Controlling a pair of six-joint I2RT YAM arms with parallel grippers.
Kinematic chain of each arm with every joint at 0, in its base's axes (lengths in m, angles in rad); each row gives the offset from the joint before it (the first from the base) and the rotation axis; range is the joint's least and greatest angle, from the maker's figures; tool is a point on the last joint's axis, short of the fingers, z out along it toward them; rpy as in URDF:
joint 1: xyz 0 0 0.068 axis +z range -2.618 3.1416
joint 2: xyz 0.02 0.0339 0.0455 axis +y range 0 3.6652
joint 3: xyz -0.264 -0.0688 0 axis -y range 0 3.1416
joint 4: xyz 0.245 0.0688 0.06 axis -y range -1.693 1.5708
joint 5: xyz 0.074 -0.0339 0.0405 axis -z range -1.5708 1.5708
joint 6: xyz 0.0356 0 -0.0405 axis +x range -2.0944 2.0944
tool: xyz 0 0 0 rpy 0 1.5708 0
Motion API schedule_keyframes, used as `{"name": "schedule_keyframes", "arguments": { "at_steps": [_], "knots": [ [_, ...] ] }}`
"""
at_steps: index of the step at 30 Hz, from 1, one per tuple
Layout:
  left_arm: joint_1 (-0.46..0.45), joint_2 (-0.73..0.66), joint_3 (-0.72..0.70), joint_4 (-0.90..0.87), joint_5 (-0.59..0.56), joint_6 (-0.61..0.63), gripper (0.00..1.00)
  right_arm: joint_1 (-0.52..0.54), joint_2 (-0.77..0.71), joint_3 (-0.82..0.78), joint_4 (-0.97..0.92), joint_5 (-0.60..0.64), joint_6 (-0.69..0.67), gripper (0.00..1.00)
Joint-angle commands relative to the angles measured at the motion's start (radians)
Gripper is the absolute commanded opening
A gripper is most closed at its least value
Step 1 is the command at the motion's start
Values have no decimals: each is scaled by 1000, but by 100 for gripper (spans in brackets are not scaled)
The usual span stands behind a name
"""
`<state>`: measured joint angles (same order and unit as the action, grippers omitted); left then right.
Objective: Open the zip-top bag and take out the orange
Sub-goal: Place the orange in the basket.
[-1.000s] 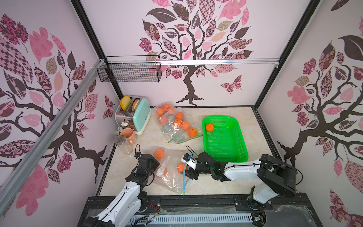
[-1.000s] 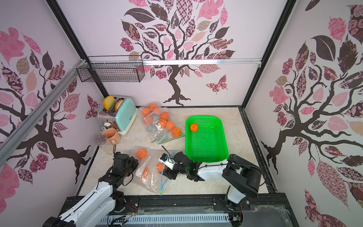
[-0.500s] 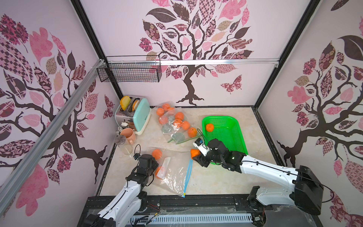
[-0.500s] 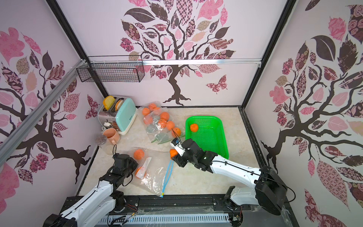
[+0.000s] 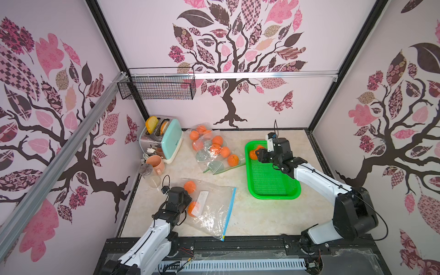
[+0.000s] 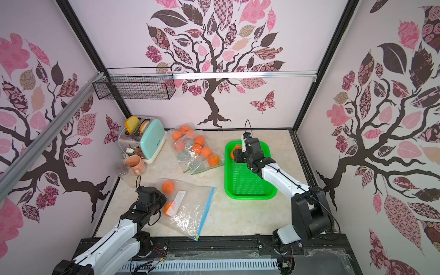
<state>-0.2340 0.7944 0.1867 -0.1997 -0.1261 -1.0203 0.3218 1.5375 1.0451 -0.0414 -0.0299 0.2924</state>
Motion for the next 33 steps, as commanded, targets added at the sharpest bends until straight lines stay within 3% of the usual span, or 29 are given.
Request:
{"name": "schedule_keyframes", "arguments": {
  "at_steps": [1,7,15,22,33],
  "knots": [
    [7,-18,-19,-4,-1,3,0,-57,83,56,-33,14,72,46],
    [7,-11,-15,-4,4,9,0,-104,287,200,-105,-16,68,47],
    [10,-8,-17,2,4,10,0,-130,416,281,-101,-38,59,50],
    [11,-3,-17,2,6,9,0,-148,452,301,-100,-72,67,55],
    [12,11,-16,8,9,8,0,-148,448,298,-73,-158,67,73]
  ]
}}
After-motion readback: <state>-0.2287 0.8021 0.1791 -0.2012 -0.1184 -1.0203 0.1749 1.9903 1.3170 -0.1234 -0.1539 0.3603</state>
